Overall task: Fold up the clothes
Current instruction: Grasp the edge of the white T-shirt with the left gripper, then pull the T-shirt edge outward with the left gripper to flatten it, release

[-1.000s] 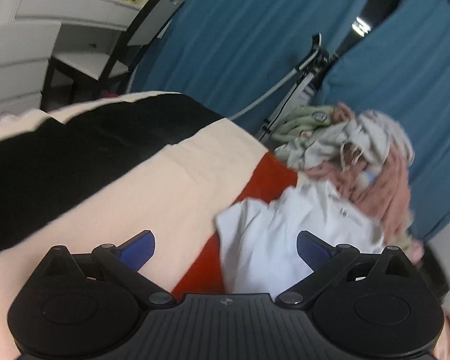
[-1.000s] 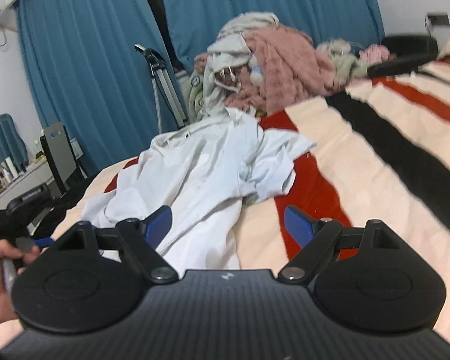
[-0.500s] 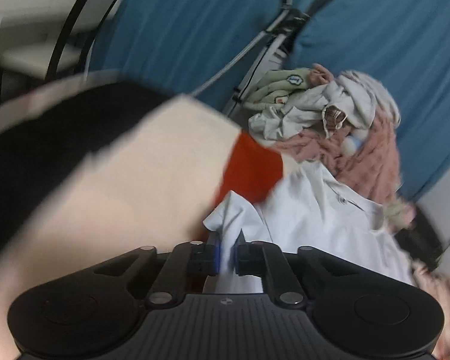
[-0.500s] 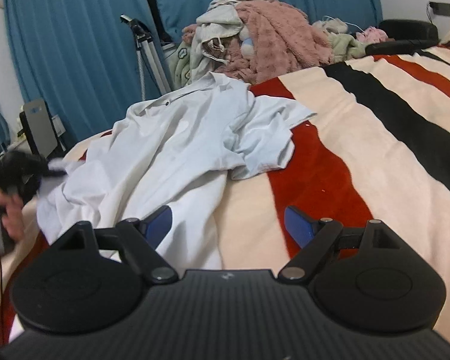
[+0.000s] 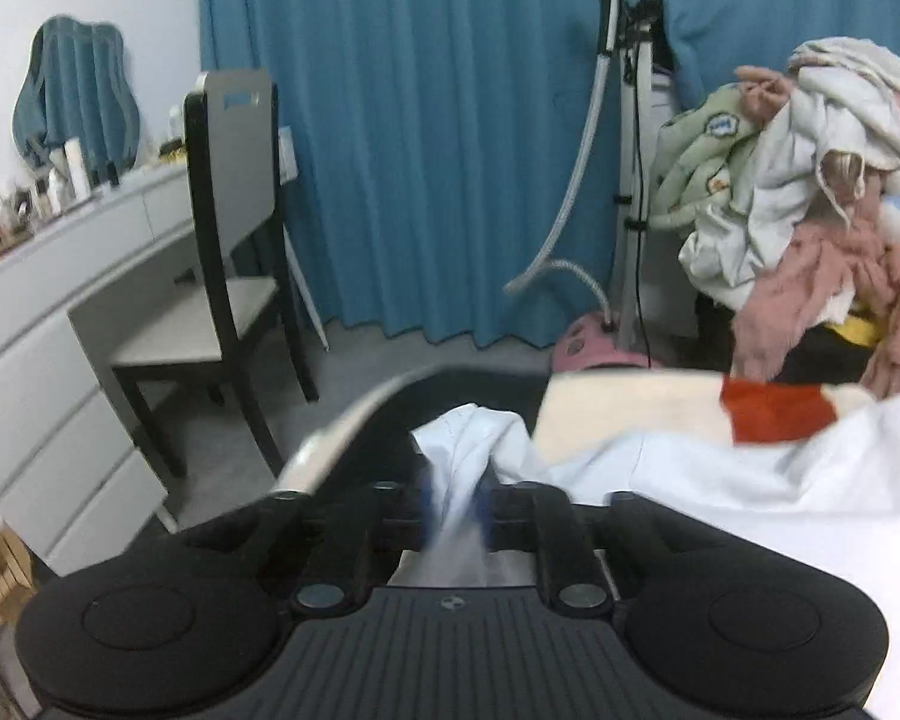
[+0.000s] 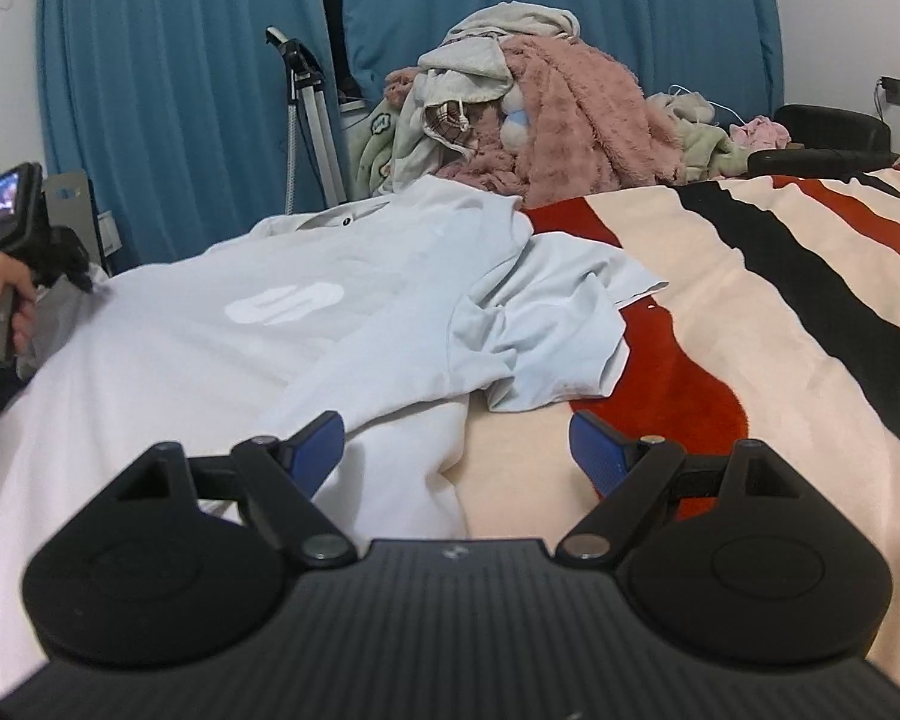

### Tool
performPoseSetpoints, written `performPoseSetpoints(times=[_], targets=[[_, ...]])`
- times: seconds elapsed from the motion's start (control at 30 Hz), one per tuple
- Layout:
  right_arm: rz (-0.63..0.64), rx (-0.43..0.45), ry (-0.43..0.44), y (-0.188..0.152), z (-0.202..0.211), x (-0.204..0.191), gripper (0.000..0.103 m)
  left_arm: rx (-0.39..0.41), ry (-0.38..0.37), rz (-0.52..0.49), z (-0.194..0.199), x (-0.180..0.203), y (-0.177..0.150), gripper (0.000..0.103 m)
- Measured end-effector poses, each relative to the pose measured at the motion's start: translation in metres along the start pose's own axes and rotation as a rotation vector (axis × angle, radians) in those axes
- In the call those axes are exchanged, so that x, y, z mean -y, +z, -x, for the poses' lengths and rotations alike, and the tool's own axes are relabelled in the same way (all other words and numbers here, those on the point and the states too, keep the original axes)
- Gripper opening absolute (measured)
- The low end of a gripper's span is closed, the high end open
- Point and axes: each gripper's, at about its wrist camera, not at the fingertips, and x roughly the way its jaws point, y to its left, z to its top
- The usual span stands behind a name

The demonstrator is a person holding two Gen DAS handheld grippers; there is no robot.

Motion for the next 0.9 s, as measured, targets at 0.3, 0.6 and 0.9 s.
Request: performPoseSetpoints(times=[0.3, 0.6, 0.9], targets=[[-0.018, -0.006, 0.04, 0.0, 0.002, -0.002, 0.083, 0.02, -0.038, -0.013, 0.064, -0.013, -0.025, 0.078], [-0.054, 0.019, 0.098, 0.004, 0.034, 0.002, 0.083, 0.025, -0.223, 0.015, 0.247, -0.025, -0.09, 0.079], [0.052, 0.093, 0.083, 0.003, 0.074, -0.007, 0.083, -0.122, -0.472, 0.131, 0.38, -0.046, -0.241, 0.078]])
